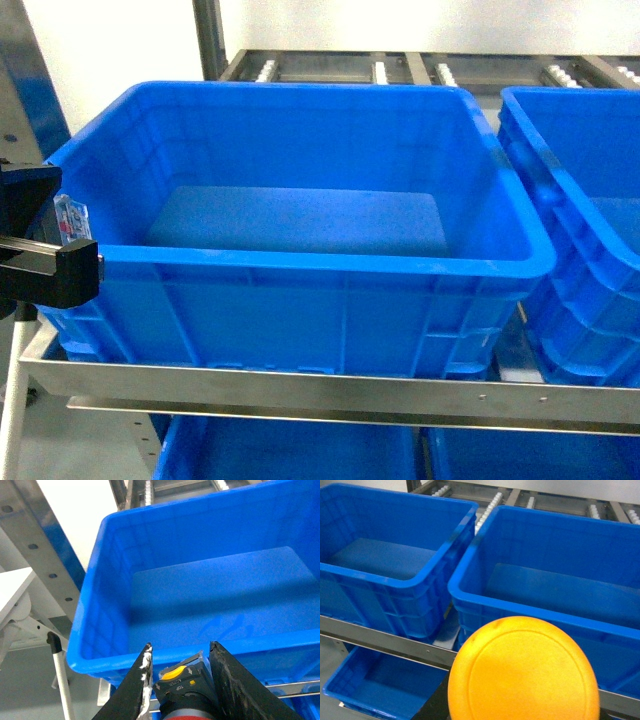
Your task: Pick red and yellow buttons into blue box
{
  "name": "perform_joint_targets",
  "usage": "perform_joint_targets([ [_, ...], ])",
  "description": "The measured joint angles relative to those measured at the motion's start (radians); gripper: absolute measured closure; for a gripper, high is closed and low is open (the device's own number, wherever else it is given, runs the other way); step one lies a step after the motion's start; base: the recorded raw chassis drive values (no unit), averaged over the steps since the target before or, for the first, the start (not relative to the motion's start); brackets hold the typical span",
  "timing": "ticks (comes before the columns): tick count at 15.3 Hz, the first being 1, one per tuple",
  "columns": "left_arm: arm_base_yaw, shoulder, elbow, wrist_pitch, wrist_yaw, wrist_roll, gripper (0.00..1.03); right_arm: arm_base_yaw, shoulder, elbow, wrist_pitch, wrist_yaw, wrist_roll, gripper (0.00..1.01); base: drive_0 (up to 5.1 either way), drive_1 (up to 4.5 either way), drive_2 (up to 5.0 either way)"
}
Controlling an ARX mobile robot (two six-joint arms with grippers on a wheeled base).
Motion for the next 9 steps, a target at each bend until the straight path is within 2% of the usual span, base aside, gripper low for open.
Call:
perform_joint_targets([
  [9, 0.000, 0.000, 0.000, -0.001, 0.000, 0.000, 0.74, 0.000, -0.002, 0.000, 0.002, 0.000, 0.000, 0.76, 5.0, -2.31, -2.3],
])
